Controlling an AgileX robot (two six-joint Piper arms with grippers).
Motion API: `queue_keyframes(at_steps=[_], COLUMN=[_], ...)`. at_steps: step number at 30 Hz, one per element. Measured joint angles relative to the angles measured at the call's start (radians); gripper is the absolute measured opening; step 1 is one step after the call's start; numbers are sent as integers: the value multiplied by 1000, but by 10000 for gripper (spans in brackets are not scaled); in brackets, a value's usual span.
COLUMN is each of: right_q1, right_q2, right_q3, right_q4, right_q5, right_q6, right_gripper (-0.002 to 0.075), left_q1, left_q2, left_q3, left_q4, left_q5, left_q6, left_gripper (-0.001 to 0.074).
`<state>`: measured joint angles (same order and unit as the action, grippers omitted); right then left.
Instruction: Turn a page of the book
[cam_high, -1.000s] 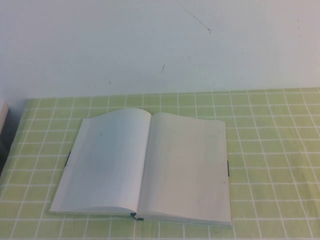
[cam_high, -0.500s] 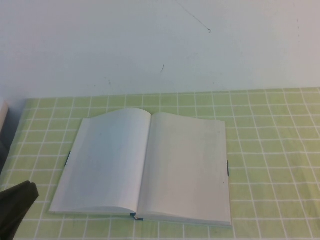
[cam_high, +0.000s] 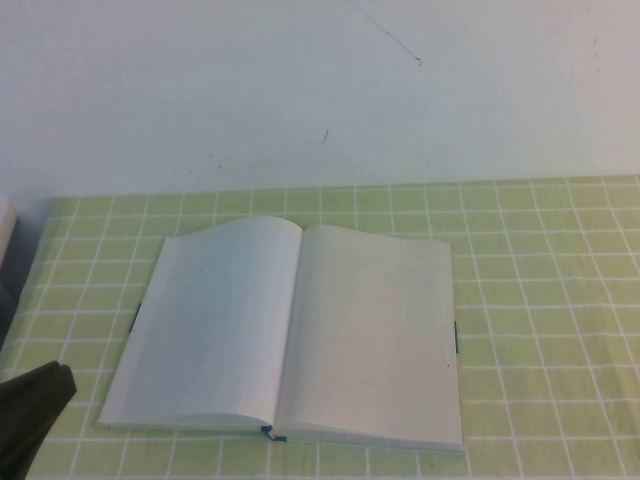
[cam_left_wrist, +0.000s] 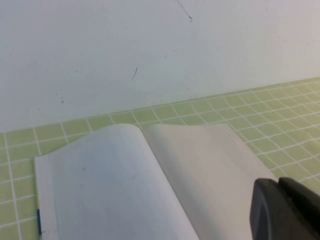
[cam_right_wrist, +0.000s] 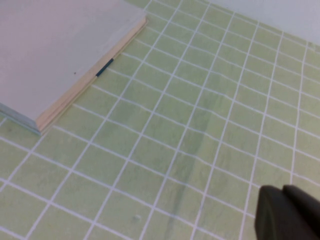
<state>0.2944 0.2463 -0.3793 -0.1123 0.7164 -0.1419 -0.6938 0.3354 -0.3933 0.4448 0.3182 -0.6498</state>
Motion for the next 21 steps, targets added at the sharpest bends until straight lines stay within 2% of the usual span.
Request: queue_keyframes(at_steps=[5, 8, 12, 17, 21], right_q1=[0, 0, 0, 0, 0], right_q2=[0, 0, 0, 0, 0], right_q3=[0, 0, 0, 0, 0], right_q4=[0, 0, 0, 0, 0], right_q5=[0, 0, 0, 0, 0], right_q6=[2, 0, 0, 0, 0], right_gripper=[-3, -3, -3, -3, -3], left_q1=[8, 61, 193, 406, 556], left_q2=[-22, -72, -169, -294, -343], left_q3=[8, 12, 52, 139, 250], left_q4=[49, 3, -92, -285, -381], left_q5=[24, 67, 58, 32, 17], left_q6=[-5, 22, 199, 418, 491], left_gripper=[-4, -4, -4, -4, -4])
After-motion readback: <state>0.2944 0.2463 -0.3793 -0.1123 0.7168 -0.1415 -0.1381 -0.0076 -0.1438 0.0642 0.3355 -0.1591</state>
